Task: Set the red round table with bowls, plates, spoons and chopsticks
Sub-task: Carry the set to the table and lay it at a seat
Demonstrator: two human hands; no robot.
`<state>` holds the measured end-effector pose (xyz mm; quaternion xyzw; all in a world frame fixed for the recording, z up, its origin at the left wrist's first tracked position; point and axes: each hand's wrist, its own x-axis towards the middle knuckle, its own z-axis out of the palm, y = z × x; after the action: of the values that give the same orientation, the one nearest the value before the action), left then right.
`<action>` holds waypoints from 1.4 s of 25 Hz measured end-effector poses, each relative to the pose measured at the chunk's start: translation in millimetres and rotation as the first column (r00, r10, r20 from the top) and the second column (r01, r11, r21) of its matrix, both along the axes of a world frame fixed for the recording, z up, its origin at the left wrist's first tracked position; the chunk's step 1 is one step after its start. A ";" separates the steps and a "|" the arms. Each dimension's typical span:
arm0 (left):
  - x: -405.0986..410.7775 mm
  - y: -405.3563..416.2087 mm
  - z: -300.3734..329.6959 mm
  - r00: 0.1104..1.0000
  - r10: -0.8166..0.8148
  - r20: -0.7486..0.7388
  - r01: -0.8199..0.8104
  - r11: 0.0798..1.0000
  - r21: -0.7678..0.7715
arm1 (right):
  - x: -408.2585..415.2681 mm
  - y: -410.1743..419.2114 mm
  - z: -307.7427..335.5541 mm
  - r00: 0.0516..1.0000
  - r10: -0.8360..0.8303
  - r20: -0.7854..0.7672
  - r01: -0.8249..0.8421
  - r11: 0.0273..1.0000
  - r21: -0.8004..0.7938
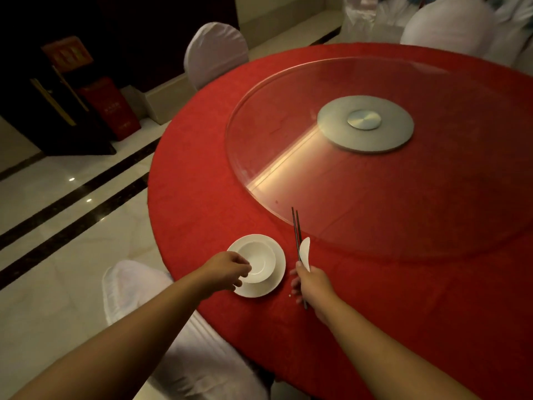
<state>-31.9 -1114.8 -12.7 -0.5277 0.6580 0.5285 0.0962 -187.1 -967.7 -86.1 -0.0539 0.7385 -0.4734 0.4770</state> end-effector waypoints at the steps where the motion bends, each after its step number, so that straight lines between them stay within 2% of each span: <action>1: -4.3 -1.9 -0.7 0.999 -0.053 -0.014 0.053 0.998 0.028 | 2.7 -1.6 4.4 0.998 -0.047 0.034 0.048 0.999 -0.023; 5: -20.1 -8.4 -2.9 0.968 -0.244 -0.061 0.251 0.957 0.146 | 18.4 -13.5 19.7 0.960 -0.238 0.148 0.253 0.963 -0.097; 10: -7.0 -4.3 -0.1 0.914 -0.335 -0.229 0.404 0.808 0.429 | 61.5 -26.0 43.6 0.892 -0.415 0.179 0.444 0.879 -0.176; 14: 9.2 -7.8 -6.7 0.867 -0.384 -0.318 0.492 0.762 0.422 | 93.2 -31.4 54.0 0.832 -0.502 0.235 0.550 0.804 -0.227; 16: 14.1 -9.0 -14.4 0.876 -0.335 -0.348 0.469 0.762 0.447 | 106.8 -33.4 55.8 0.826 -0.497 0.266 0.555 0.797 -0.238; 18: 17.4 -11.5 -18.6 0.891 -0.267 -0.367 0.430 0.755 0.495 | 116.4 -33.1 55.2 0.855 -0.451 0.258 0.507 0.831 -0.227; 22: 18.3 -23.8 -23.4 0.907 -0.293 -0.302 0.416 0.734 0.536 | 126.9 -24.2 49.7 0.932 -0.358 0.061 0.362 0.928 -0.087; 25: 19.6 -28.1 -31.2 0.919 -0.322 -0.227 0.393 0.719 0.573 | 130.2 -18.0 37.0 0.894 -0.445 -0.055 0.446 0.895 0.009; 29: 20.9 -24.9 -51.8 0.908 -0.381 -0.173 0.399 0.664 0.633 | 130.5 -8.0 12.9 0.807 -0.589 0.050 0.584 0.807 0.085; 35: 27.7 -17.5 -82.7 0.929 -0.348 -0.127 0.325 0.603 0.728 | 133.8 -8.9 -13.2 0.783 -0.594 0.185 0.582 0.804 0.121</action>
<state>-4.3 -1132.2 -95.4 -0.3172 0.4734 0.7134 0.4079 -53.4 -976.5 -99.3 0.2439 0.6760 -0.5799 0.3837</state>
